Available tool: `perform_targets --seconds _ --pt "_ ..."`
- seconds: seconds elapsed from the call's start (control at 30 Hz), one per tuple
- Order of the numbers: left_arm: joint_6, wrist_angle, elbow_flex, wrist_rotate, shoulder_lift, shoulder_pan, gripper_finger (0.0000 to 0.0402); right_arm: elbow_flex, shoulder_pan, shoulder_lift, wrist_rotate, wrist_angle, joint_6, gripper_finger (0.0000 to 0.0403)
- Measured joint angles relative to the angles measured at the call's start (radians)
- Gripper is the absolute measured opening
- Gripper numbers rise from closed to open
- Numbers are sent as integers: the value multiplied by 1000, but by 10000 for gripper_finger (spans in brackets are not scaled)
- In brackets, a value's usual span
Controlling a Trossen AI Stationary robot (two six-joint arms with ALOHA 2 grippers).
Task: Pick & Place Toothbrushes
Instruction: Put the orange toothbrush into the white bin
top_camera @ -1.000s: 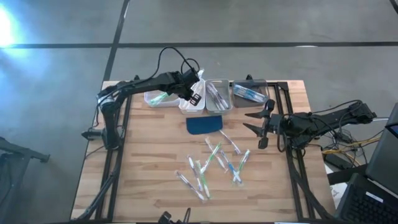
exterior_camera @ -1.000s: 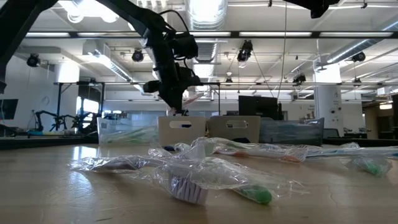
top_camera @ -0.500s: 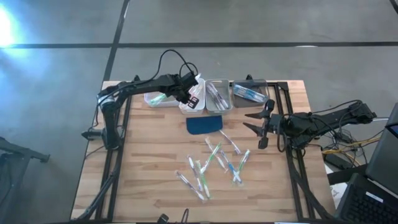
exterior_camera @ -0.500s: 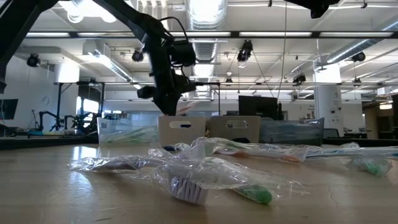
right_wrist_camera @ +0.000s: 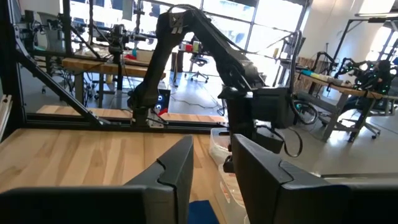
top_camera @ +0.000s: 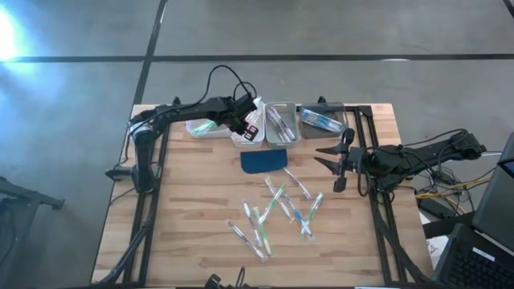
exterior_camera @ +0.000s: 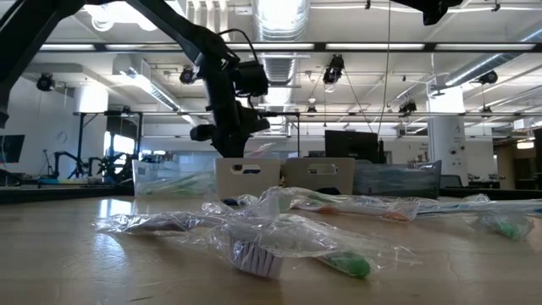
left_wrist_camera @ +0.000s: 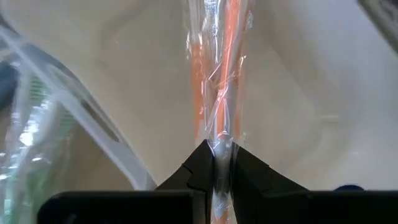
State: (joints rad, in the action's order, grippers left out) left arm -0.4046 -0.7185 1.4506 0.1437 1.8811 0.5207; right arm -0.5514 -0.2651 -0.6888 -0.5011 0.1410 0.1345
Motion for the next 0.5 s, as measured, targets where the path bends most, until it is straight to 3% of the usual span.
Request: perform_targets --seconds 0.5 --pt "9 -3 3 -21 99 14 37 0 0 0 0 -9 5 119"
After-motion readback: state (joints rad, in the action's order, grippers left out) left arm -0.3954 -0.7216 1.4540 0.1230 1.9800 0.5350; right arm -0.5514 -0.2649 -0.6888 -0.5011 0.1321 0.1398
